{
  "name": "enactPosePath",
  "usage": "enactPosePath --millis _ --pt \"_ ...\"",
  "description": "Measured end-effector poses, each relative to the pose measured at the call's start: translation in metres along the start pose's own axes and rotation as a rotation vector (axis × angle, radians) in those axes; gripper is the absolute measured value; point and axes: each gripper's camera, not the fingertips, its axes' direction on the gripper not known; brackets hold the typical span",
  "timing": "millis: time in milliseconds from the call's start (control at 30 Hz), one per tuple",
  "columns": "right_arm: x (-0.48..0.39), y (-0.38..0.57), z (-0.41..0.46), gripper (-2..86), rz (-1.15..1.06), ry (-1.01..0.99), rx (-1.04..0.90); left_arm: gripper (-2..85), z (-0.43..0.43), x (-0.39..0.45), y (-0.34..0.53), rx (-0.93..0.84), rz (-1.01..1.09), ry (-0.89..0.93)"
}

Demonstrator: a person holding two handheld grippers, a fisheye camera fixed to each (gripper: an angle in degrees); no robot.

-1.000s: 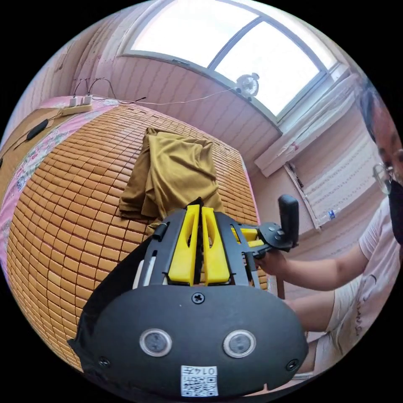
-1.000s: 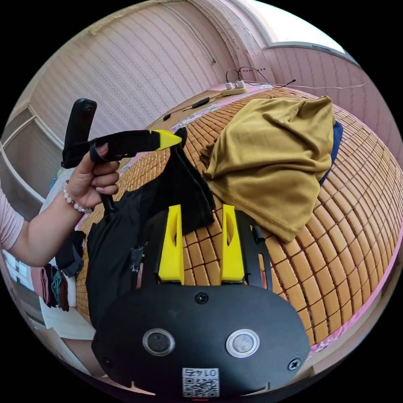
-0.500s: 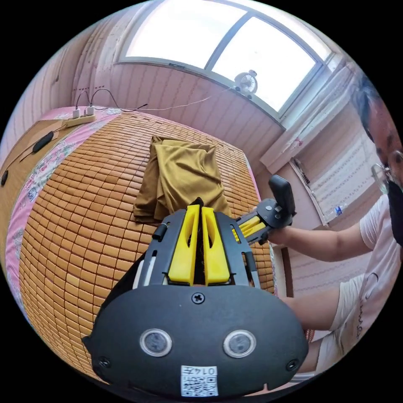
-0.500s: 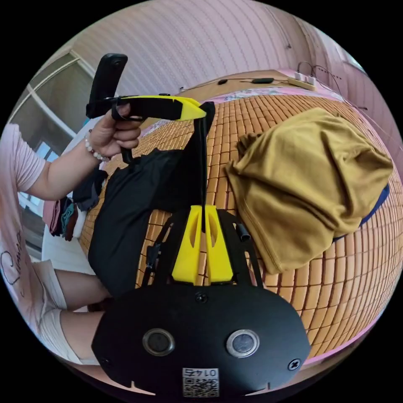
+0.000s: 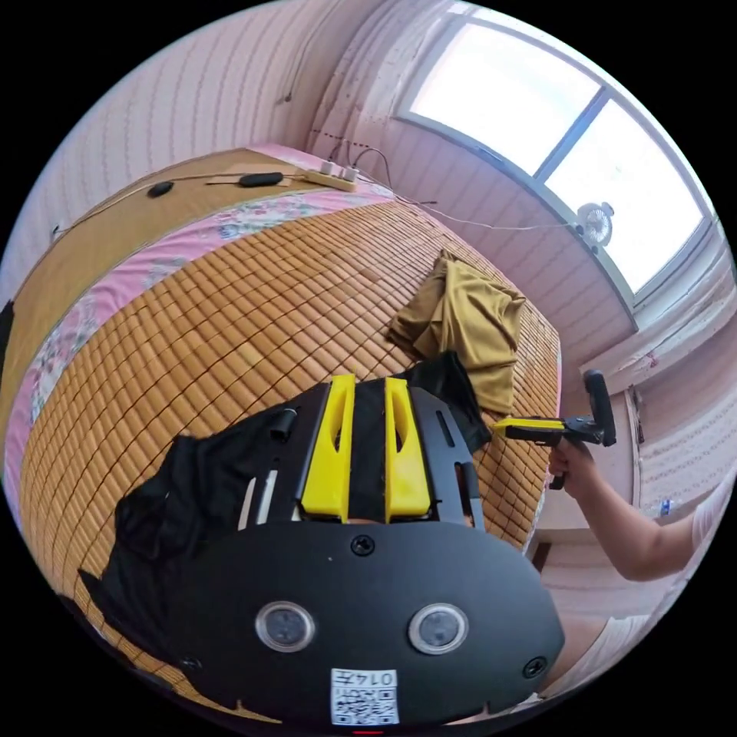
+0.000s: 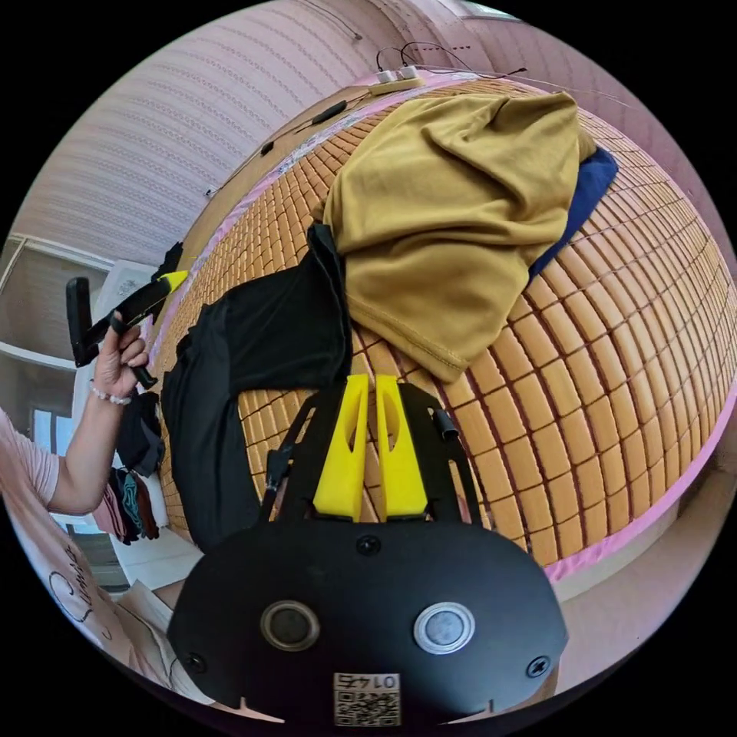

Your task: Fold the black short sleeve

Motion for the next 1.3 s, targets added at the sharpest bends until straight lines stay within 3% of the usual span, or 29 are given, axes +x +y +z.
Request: enactPosePath --millis 133,267,567,767,933,1033,1100,1233,1300 --pt "-0.064 0.007 0.005 0.8 -0.122 0.11 -0.009 5.5 -0.071 -0.058 0.1 0.011 -0.244 -0.095" --pt "-0.177 -0.004 0.037 0.9 -0.389 0.073 -0.062 5.2 -0.132 -0.101 0.211 0.047 -0.564 -0.192" --pt "-0.479 -0.031 0.182 5.0 -0.972 -0.171 -0.205 5.0 -0.218 -0.153 0.357 0.193 -0.856 -0.212" --pt "-0.647 -0.016 0.297 10.1 -1.169 -0.09 -0.324 5.0 -0.247 -0.169 0.415 0.27 -0.956 -0.149" --pt "-0.701 0.0 0.373 10.5 -1.146 0.079 -0.396 5.0 -0.265 -0.175 0.439 0.286 -0.936 -0.132" --pt "-0.709 0.003 0.383 2.3 -1.164 0.155 -0.295 5.0 -0.272 -0.184 0.452 0.291 -0.94 -0.116" --pt "-0.708 -0.003 0.379 1.7 -1.132 0.101 -0.302 5.0 -0.277 -0.188 0.46 0.304 -0.947 -0.103" --pt "-0.659 -0.034 0.304 1.6 -0.864 -0.18 -0.14 5.0 -0.296 -0.195 0.472 0.342 -0.922 -0.094" --pt "-0.622 -0.039 0.285 2.1 -0.756 -0.167 -0.1 5.1 -0.302 -0.197 0.472 0.347 -0.886 -0.088"
